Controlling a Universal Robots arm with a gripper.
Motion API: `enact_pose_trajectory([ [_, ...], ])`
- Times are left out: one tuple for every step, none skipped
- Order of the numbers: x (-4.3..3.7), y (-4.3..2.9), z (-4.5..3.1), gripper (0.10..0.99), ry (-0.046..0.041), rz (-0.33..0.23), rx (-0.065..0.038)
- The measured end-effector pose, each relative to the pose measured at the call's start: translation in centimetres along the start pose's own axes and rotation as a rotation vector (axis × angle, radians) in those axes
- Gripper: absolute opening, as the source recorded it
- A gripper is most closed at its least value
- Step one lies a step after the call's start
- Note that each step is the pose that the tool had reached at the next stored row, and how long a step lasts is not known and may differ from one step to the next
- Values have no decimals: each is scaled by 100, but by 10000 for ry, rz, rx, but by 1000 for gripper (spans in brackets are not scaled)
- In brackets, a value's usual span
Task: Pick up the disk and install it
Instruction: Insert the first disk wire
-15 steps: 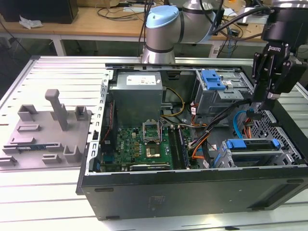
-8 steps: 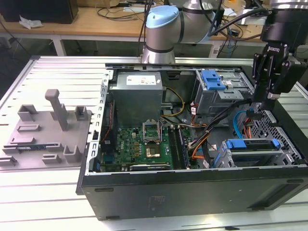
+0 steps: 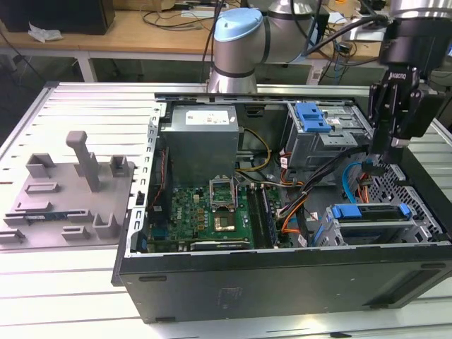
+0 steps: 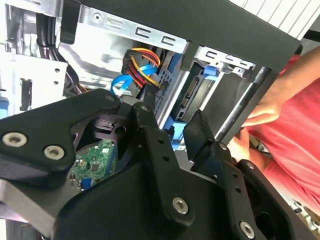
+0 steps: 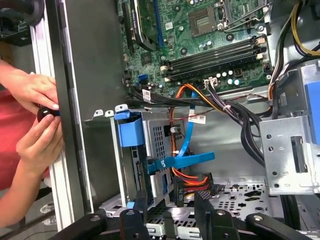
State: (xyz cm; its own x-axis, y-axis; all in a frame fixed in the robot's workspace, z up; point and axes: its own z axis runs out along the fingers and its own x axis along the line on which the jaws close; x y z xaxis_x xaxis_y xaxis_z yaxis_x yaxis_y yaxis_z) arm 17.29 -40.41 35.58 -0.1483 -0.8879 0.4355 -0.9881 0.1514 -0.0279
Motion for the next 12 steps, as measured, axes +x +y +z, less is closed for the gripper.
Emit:
enact_pose_trajectory([
  [-4,0,8,502,1,0,-1],
  [-6,0,13,502,2,0,0],
  [-11,1,22,502,1,0,-1],
  [-14,1,28,502,1,0,-1],
  [-17,3,34,502,2,0,0],
  [-21,8,46,502,1,1,-1],
  [-23,11,52,502,3,2,-1],
  [-26,13,57,486,2,2,-1],
  [-30,17,68,420,1,1,-1],
  [-34,18,75,420,2,0,0],
  [-37,19,80,420,2,0,0],
  [-38,20,88,349,2,4,-2],
])
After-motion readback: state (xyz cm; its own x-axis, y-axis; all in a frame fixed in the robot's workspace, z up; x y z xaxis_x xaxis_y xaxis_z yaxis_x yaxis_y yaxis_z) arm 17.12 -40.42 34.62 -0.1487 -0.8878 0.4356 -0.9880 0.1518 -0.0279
